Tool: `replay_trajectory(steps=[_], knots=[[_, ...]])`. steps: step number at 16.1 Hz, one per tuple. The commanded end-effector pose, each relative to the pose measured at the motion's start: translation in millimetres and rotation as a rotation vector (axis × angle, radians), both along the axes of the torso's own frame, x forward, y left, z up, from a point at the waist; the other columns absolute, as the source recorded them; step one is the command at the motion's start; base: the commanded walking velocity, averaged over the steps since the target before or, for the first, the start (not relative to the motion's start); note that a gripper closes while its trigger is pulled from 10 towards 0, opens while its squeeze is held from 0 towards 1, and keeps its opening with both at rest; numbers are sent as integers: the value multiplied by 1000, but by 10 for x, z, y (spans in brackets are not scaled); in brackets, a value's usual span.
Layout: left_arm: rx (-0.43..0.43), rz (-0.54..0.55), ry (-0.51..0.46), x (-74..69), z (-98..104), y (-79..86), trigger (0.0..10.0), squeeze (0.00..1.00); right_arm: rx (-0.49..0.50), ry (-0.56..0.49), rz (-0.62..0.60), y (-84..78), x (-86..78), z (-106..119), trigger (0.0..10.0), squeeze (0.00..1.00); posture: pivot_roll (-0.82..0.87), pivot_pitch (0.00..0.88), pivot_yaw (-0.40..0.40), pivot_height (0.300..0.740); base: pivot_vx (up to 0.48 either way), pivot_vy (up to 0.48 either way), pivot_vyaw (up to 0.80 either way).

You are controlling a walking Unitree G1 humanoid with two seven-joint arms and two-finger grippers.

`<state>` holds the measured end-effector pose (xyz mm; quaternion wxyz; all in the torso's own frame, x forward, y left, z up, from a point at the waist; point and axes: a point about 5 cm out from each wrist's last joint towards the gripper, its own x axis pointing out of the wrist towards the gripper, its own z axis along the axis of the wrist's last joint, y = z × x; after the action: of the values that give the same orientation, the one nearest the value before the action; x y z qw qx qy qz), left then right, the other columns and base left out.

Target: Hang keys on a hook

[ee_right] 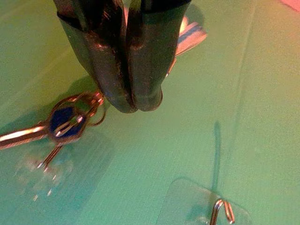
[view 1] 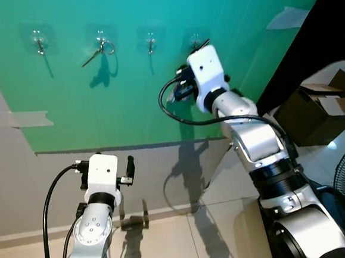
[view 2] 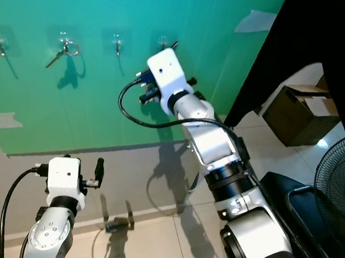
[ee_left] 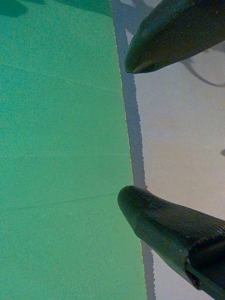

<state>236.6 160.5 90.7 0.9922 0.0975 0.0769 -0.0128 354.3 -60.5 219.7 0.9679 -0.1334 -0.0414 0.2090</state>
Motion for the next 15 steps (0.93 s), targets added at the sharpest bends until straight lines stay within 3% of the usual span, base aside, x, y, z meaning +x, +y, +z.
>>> replay_trajectory(steps=[1,11,15], knots=[[-18,-30,12,22,-15,-86,10000,0,-30,-65,-7,-49,9,137,10000,0,186,0,-168,740,0,0,0],[-26,-9,4,-25,1,-53,10000,0,-124,-208,146,226,29,472,10000,0,207,0,-196,740,0,0,0],[-27,-5,3,-8,7,-63,10000,0,-173,-230,201,311,31,455,10000,0,210,0,-198,740,0,0,0]])
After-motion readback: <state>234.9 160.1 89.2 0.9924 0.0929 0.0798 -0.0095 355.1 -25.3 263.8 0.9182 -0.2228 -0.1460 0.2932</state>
